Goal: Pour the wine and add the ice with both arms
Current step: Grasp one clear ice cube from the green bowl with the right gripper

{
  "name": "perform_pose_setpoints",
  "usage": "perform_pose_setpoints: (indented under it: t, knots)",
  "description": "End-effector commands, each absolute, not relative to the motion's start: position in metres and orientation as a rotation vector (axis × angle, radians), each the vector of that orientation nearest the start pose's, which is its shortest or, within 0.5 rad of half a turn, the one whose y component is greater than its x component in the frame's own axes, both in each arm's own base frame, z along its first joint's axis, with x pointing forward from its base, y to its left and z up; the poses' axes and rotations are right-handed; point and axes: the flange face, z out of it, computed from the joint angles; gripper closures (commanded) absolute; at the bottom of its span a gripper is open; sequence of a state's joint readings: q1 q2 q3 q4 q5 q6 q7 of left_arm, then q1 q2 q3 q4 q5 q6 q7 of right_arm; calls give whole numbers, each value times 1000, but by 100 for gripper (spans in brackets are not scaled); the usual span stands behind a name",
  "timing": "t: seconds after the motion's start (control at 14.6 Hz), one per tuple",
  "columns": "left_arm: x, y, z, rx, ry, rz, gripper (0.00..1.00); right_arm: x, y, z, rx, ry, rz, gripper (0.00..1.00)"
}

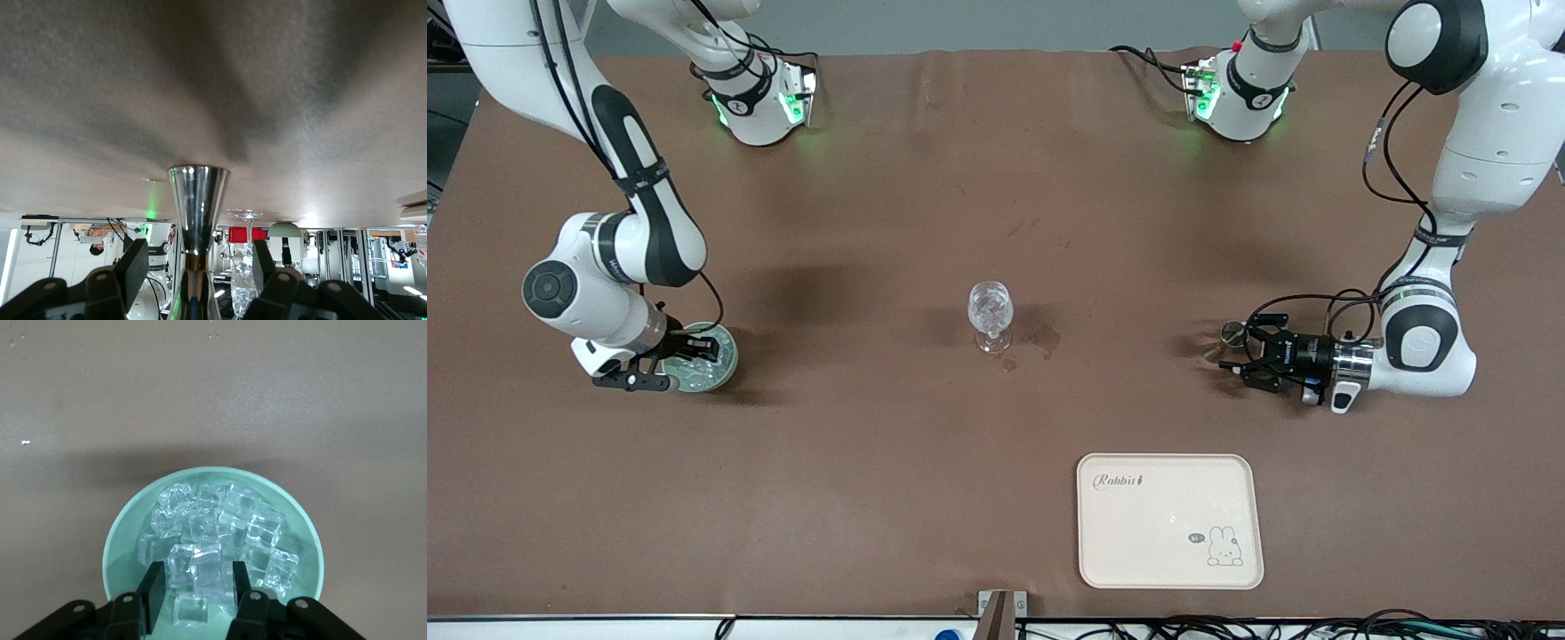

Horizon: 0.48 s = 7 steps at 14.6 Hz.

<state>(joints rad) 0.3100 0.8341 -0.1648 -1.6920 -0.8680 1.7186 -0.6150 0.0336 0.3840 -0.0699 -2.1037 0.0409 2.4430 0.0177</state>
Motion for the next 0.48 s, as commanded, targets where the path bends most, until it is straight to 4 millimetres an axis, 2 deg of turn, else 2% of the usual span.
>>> perform_pose_setpoints:
  t: [0.0,0.21,0.27,0.34,0.41]
  knots:
    - [597,16,112,1740,1304,-1151,36,570,-23,236,-3134,160,63,63]
    - [597,16,112,1745,1293,-1145,45,570,-24,234,-3135,160,61,78]
    - [596,16,111,1743,1293,-1150,51,570,-24,233,-3135,160,61,82]
    - [596,15,112,1743,1291,-1152,57,570,-24,233,-3135,160,61,85]
    - [596,15,113,1743,1289,-1152,57,570,-24,233,-3135,163,61,85]
